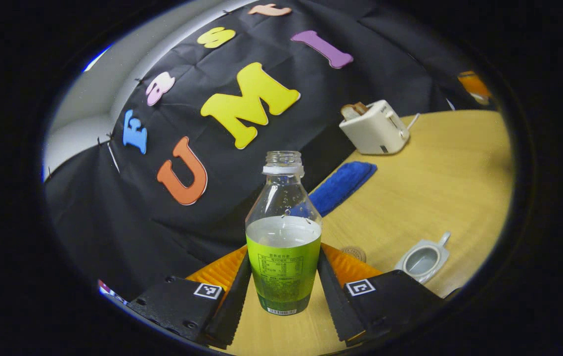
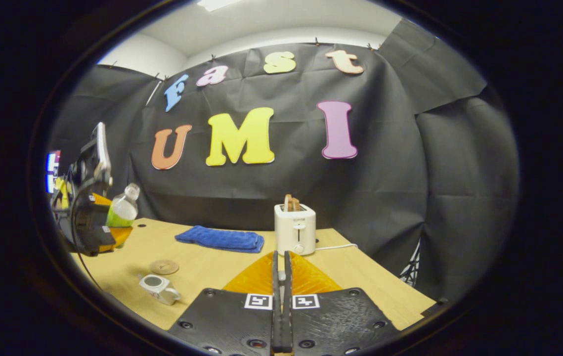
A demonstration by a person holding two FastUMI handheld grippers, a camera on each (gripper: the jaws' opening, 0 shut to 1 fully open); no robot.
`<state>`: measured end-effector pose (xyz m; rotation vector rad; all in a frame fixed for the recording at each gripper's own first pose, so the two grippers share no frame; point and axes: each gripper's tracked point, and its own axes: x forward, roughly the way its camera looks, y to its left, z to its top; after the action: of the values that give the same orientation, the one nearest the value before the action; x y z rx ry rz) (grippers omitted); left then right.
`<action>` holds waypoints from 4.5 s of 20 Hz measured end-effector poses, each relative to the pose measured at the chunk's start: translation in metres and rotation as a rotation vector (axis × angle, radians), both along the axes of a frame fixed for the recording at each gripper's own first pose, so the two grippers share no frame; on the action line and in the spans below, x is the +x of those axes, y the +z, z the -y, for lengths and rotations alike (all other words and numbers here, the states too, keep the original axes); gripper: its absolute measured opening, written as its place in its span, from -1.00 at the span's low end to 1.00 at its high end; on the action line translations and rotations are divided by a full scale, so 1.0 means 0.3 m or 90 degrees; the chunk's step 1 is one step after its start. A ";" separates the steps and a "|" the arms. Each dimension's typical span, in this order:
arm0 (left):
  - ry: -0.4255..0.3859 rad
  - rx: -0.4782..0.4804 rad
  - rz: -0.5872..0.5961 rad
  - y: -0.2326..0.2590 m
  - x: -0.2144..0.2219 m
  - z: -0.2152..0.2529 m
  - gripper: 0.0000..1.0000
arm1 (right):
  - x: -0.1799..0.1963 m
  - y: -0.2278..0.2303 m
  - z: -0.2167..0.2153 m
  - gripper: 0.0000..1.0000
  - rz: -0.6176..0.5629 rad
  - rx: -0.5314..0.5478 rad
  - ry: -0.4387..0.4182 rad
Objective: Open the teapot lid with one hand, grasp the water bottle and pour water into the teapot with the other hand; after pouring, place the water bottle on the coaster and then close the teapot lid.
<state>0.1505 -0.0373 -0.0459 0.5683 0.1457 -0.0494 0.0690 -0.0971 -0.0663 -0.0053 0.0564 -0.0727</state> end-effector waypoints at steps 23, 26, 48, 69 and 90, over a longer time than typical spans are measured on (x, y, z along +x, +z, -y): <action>-0.001 -0.408 0.038 -0.163 0.274 0.030 0.56 | 0.027 -0.043 -0.032 -1.00 -0.016 -0.014 0.016; 0.003 -0.416 0.029 -0.183 0.279 0.030 0.58 | 0.029 -0.052 -0.042 -0.98 -0.019 -0.020 0.018; -0.028 -0.372 0.054 -0.005 -0.095 -0.019 0.84 | 0.022 -0.134 -0.325 -0.99 -0.055 -0.030 0.113; 0.043 -0.417 0.043 -0.010 -0.368 -0.328 0.89 | 0.112 -0.189 -0.809 -0.96 -0.046 0.056 0.252; -0.040 -0.441 0.033 0.028 -0.406 -0.300 0.90 | 0.138 -0.304 -0.839 -0.24 -0.088 -0.013 0.213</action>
<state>0.0288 0.0528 -0.0374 -0.1170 0.0530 -0.1399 0.1103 0.1548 -0.1575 -0.0400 0.1914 0.2623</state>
